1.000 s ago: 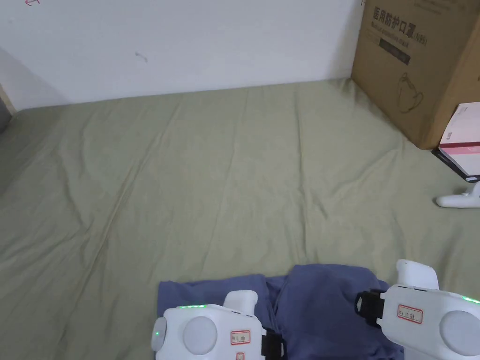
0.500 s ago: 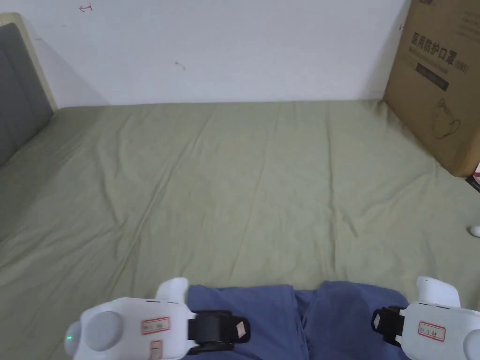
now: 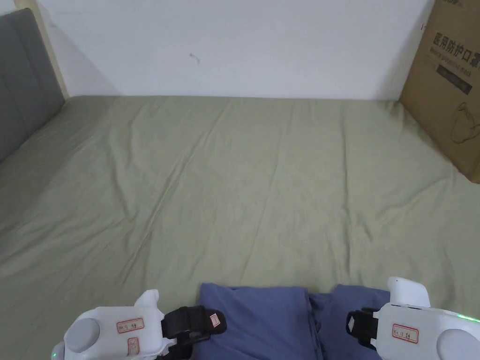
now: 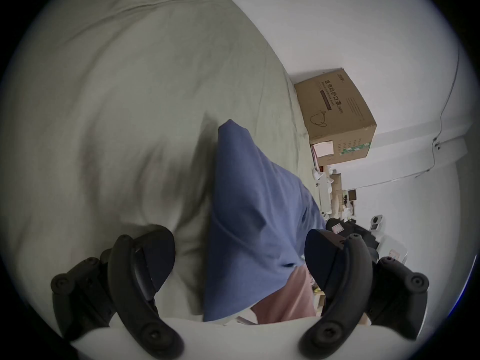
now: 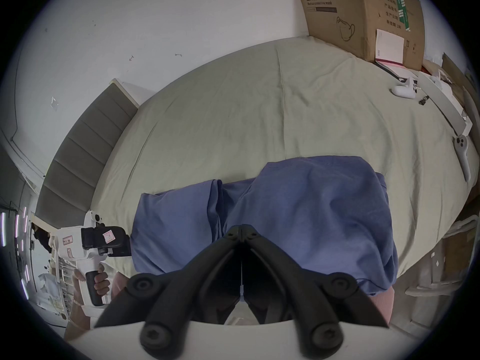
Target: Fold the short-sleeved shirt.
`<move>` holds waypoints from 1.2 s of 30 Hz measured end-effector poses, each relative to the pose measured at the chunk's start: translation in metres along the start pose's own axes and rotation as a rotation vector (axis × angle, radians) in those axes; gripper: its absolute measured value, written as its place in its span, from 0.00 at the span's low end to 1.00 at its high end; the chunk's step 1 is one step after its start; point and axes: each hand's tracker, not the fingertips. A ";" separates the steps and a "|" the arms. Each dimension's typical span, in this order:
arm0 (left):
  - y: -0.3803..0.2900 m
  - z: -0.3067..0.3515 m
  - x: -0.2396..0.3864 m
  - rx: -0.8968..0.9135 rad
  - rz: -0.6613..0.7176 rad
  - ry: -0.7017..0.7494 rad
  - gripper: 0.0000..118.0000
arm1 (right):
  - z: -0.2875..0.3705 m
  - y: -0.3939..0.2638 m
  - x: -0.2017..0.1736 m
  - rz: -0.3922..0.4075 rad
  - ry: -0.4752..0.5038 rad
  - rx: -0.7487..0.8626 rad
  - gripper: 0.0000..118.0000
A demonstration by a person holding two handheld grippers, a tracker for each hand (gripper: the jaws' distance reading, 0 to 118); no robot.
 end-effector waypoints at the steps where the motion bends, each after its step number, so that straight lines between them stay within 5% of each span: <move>1: 0.004 -0.001 0.001 -0.029 -0.002 -0.018 0.60 | -0.001 0.000 0.001 -0.008 0.000 -0.001 0.00; 2: 0.004 -0.003 0.002 -0.031 -0.016 -0.023 0.21 | -0.001 0.001 0.001 -0.016 -0.001 -0.003 0.00; 3: 0.003 -0.008 0.002 -0.044 -0.034 0.022 0.09 | -0.002 0.001 0.001 -0.022 -0.002 -0.004 0.00; 5: 0.002 -0.018 -0.001 -0.084 -0.052 0.091 0.08 | -0.002 0.000 0.001 -0.025 -0.005 -0.005 0.00; 13: 0.015 0.016 -0.019 -0.022 0.056 -0.032 0.08 | -0.003 0.002 0.002 -0.034 -0.035 -0.014 0.00; 25: 0.045 0.156 -0.045 0.192 0.018 0.209 0.08 | -0.010 0.007 -0.009 -0.027 -0.014 -0.016 0.00; 36: 0.029 0.179 0.028 0.245 -0.090 0.238 0.08 | -0.010 0.001 0.004 -0.063 -0.006 -0.024 0.00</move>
